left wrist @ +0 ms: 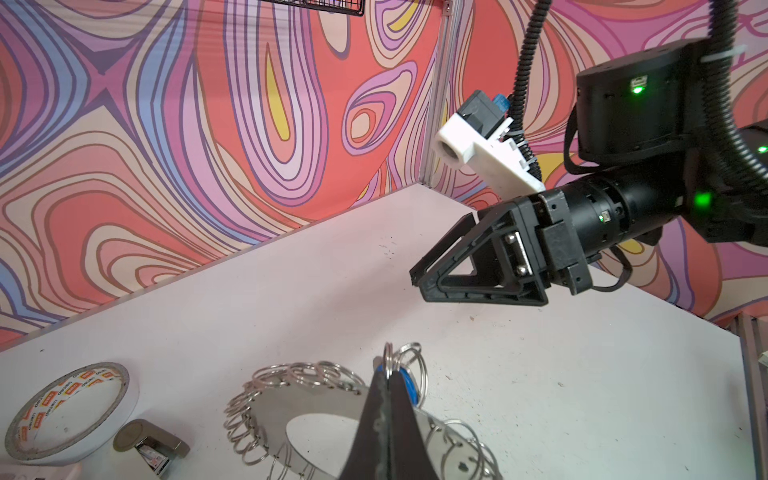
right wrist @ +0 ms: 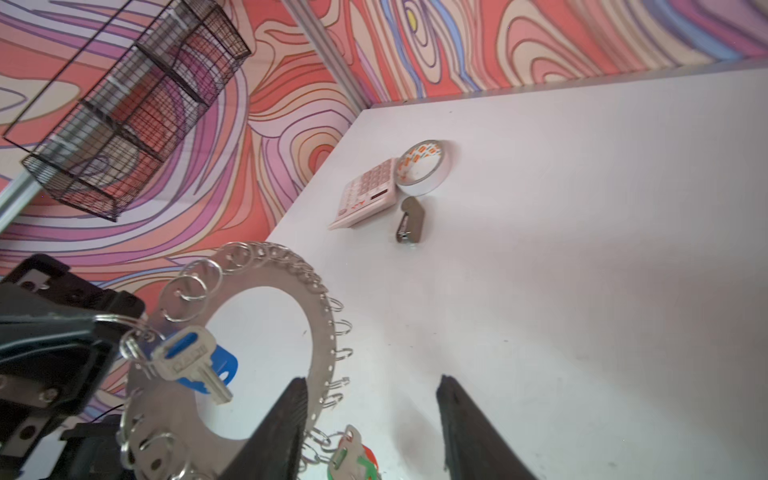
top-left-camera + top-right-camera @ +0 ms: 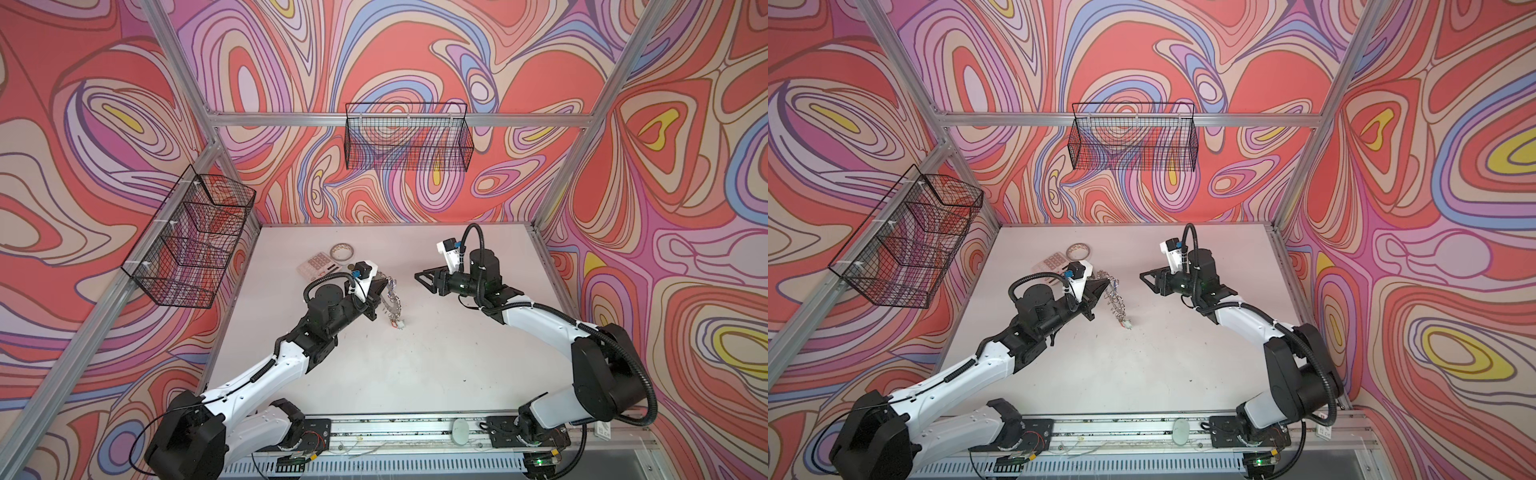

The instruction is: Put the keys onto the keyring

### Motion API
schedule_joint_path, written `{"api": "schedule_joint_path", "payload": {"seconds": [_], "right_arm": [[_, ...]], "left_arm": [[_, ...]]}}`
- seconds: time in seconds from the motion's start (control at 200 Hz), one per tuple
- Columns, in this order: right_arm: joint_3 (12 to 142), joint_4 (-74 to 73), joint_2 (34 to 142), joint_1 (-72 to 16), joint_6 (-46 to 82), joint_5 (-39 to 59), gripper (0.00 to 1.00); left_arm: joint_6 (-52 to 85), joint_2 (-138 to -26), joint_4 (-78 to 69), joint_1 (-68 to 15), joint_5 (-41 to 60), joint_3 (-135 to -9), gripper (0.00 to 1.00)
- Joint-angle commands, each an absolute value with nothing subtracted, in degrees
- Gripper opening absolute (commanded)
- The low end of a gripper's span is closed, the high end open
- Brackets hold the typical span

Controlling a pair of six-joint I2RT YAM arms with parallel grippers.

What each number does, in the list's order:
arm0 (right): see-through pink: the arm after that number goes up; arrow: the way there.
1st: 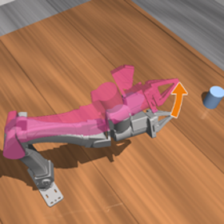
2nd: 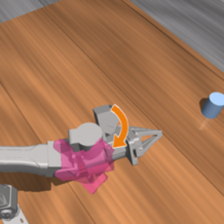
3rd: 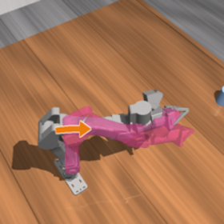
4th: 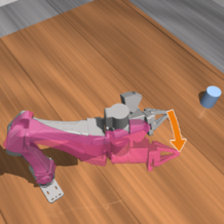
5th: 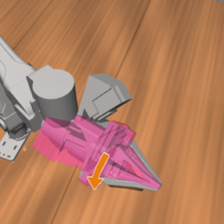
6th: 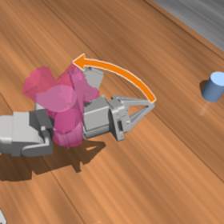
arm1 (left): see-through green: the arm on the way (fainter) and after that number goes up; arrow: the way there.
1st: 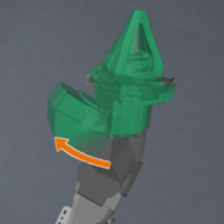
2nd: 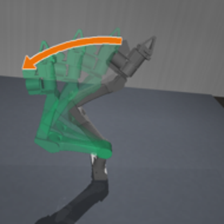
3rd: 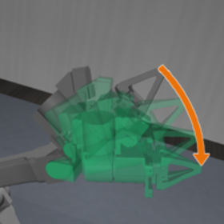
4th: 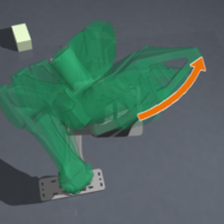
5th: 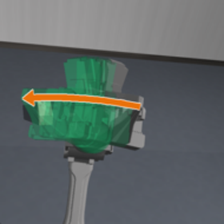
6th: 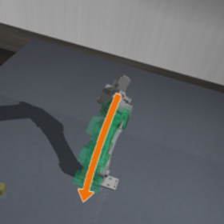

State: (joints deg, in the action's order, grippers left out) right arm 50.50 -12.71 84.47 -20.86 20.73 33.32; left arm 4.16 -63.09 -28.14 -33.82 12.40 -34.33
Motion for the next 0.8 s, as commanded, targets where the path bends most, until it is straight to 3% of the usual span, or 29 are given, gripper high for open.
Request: {"api": "schedule_joint_path", "payload": {"seconds": [0.0, 0.185, 0.521, 0.796], "right_arm": [[49.32, -12.58, 80.38, -18.86, 19.48, 28.33, 0.70], [50.01, -12.04, 76.88, -18.19, 18.77, 24.30, 0.98], [48.82, -19.14, 74.25, -18.19, 24.29, 28.15, 0.98], [49.44, -19.67, 74.20, -18.75, 26.98, 33.41, 0.88]], "left_arm": [[6.20, -62.41, -34.31, -33.93, 12.05, -33.45, 0.00], [8.67, -64.12, -37.89, -33.93, 14.67, -33.36, 0.00], [16.18, -69.21, -47.43, -33.46, 23.85, -33.29, 0.00], [21.25, -72.22, -53.33, -31.75, 30.32, -32.94, 0.00]]}}
